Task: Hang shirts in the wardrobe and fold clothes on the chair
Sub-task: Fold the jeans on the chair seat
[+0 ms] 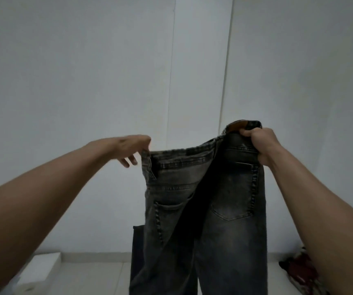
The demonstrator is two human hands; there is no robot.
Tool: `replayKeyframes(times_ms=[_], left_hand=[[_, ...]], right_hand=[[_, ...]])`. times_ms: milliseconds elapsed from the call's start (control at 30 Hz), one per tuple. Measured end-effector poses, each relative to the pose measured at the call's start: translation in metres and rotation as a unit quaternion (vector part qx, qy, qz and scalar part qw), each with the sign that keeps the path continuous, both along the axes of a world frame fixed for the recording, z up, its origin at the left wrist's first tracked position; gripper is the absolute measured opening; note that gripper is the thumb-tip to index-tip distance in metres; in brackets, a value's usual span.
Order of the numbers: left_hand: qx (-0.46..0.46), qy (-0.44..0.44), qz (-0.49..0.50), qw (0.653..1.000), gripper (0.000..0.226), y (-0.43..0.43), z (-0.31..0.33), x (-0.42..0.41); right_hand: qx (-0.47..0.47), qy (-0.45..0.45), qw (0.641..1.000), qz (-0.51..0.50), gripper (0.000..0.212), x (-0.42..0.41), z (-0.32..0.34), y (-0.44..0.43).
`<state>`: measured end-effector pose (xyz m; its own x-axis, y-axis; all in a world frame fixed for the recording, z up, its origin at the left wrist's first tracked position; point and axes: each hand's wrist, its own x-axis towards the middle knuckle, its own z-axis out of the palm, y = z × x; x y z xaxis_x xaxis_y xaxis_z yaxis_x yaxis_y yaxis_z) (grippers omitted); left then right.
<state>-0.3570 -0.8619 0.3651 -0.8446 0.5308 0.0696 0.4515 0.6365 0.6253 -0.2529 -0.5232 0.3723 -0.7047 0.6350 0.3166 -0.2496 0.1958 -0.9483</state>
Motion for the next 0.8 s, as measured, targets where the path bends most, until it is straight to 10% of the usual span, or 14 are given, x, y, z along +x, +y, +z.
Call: replayKeyframes(times_ms=[133,233,333,800], left_hand=[[-0.162,-0.017,-0.049,0.985,0.101,0.021,-0.037,0.011],[-0.191,0.013,-0.060,0.980,0.050,0.036,-0.052,0.006],[-0.095,0.030,-0.011,0.995,0.020,0.038,-0.045,-0.007],[0.271,0.123,0.074,0.952,0.021,-0.017,0.050,-0.030]], right_hand=[[0.006,0.011,0.999,-0.032,0.014,-0.006,0.004,-0.003],[0.011,0.010,0.999,-0.030,0.013,-0.009,0.005,-0.003],[0.024,0.012,0.999,-0.020,0.013,-0.004,0.009,0.003],[0.047,-0.025,0.990,0.127,0.034,0.018,0.026,0.038]])
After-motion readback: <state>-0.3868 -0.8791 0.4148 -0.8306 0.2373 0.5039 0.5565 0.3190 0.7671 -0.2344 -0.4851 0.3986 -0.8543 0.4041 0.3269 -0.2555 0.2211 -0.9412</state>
